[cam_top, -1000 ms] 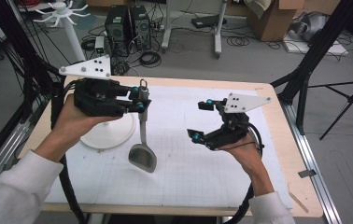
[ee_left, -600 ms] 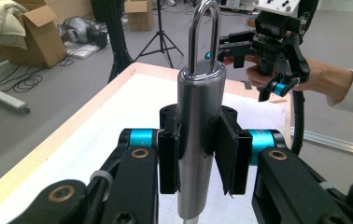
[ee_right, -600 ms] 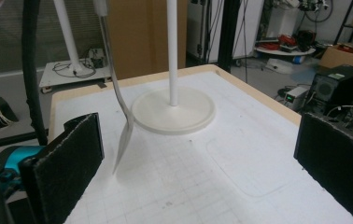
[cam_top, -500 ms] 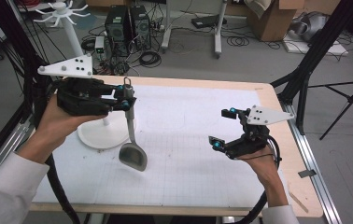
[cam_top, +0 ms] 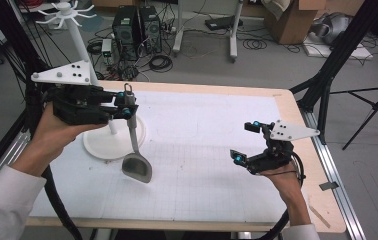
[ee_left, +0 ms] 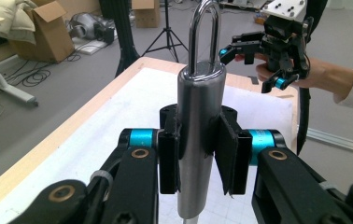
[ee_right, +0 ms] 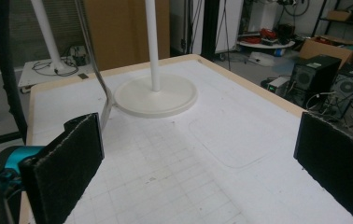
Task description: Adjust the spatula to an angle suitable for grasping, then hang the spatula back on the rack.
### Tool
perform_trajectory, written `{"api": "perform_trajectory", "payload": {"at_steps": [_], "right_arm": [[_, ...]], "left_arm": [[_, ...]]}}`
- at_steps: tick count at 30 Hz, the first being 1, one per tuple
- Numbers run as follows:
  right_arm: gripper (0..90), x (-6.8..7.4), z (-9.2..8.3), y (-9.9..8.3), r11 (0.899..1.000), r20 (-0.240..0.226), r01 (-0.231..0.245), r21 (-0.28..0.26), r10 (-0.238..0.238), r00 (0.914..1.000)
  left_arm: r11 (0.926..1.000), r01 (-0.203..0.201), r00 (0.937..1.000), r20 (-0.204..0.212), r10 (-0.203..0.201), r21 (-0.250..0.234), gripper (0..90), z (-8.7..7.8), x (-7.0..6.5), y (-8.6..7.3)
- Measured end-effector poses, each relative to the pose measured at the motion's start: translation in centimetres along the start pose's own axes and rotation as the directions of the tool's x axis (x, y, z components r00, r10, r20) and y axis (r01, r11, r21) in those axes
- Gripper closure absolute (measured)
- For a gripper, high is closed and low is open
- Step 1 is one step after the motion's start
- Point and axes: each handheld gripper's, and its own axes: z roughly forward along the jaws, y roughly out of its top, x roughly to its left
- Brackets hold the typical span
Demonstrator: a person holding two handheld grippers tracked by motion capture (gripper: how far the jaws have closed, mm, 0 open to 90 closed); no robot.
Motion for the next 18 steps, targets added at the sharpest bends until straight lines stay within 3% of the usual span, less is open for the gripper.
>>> {"api": "perform_trajectory", "payload": {"at_steps": [9,18], "right_arm": [[0.2,0.0,-0.2,-1.0,1.0,0.02,-0.003,0.006,0.003,0.9998],[0.2,-0.2,-0.8,-2.4,1.0,0.055,-0.021,-0.003,0.021,0.9982]], "left_arm": [[1.0,-0.001,1.0,-0.007,0.001,0.002,72.1,-0.4,0.2,-0.1],[0.9997,0.023,0.9994,-0.027,-0.023,0.009,72.2,-1.5,0.5,-0.4]]}}
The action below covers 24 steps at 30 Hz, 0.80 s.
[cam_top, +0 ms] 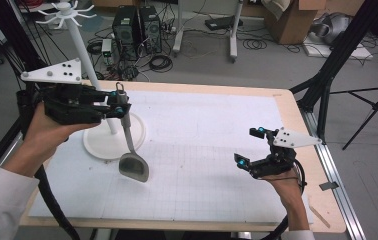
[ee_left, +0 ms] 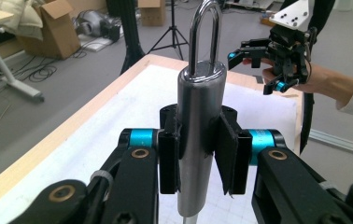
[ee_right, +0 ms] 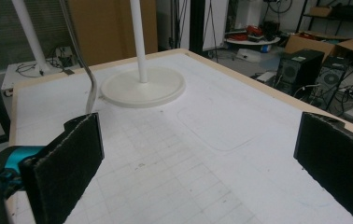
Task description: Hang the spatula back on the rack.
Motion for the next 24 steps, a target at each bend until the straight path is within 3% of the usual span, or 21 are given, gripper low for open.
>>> {"api": "perform_trajectory", "payload": {"at_steps": [12,24], "right_arm": [[0.3,-0.6,-0.8,-1.5,0.999,0.026,-0.031,-0.025,0.032,0.9992],[0.2,-0.7,-0.9,-1.6,0.999,0.031,-0.031,-0.027,0.032,0.999]], "left_arm": [[0.9999,0.011,0.9976,-0.068,-0.011,0.001,72.2,-3.4,1.4,-0.4],[0.9993,0.036,0.992,-0.122,-0.034,0.011,72.2,-4.5,2.8,-1.0]]}}
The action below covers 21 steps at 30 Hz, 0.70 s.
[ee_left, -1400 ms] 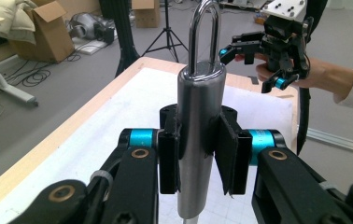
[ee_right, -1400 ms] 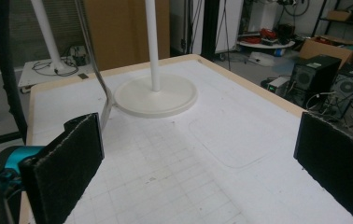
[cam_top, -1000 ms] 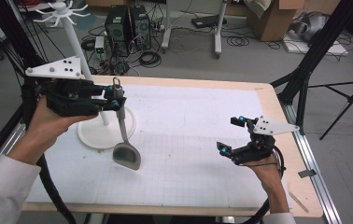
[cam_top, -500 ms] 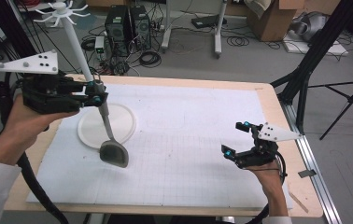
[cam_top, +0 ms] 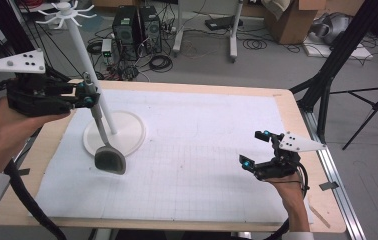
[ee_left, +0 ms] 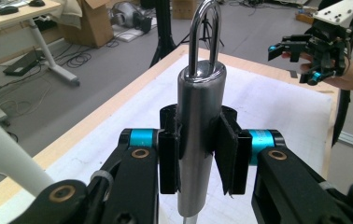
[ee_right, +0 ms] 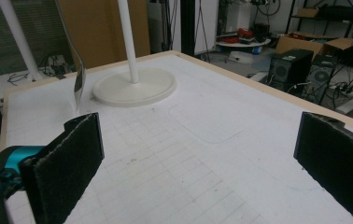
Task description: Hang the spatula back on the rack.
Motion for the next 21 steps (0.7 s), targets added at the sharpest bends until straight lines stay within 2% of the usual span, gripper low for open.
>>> {"api": "perform_trajectory", "payload": {"at_steps": [6,7,13,21], "right_arm": [[0.3,0.1,0.1,0.0,1.0,-0.004,-0.007,0.009,0.007,1.0],[0.3,0.1,0.1,0.0,1.0,-0.002,0.005,0.004,-0.005,1.0],[0.3,0.1,0.3,0.0,1.0,-0.006,0.009,0.006,-0.009,0.9999],[0.3,0.1,0.3,0.0,1.0,-0.008,0.006,0.013,-0.006,0.9999]], "left_arm": [[1.0,0.002,0.9999,-0.016,-0.001,0.002,72.3,0.1,0.3,0.4],[1.0,-0.001,0.9998,-0.019,0.001,0.004,72.2,0.1,0.3,0.5],[1.0,0.003,0.9995,-0.031,-0.003,-0.004,72.3,0.1,0.5,1.0],[1.0,0.01,0.9983,-0.058,-0.01,-0.002,72.3,-0.1,1.3,1.6]]}}
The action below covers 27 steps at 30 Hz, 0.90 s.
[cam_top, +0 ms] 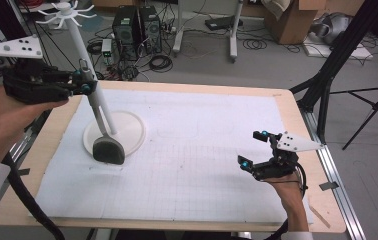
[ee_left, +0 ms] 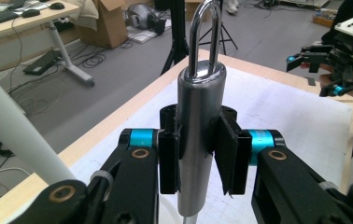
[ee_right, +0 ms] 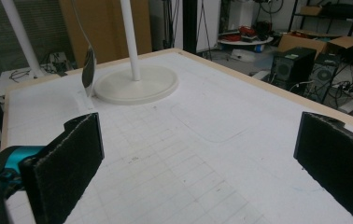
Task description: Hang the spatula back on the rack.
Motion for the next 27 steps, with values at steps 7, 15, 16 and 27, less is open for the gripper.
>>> {"api": "perform_trajectory", "payload": {"at_steps": [7,15,16,27], "right_arm": [[0.3,-0.1,0.0,-0.1,1.0,0.004,0.0,0.0,0.0,1.0],[0.3,-0.1,0.1,-0.2,1.0,0.002,-0.001,0.003,0.001,1.0],[0.2,-0.1,0.1,-0.2,1.0,0.001,-0.001,0.003,0.001,1.0],[0.2,-0.2,0.2,-0.2,1.0,0.006,0.001,0.005,-0.001,1.0]], "left_arm": [[1.0,-0.002,1.0,-0.009,0.002,-0.006,72.3,-0.3,0.8,0.7],[1.0,0.004,0.9998,-0.02,-0.005,-0.002,72.3,-0.7,1.7,0.7],[1.0,0.006,0.9997,-0.023,-0.006,-0.002,72.3,-0.7,1.8,0.7],[0.9999,0.015,0.9987,-0.048,-0.015,-0.003,72.3,-1.4,2.9,0.9]]}}
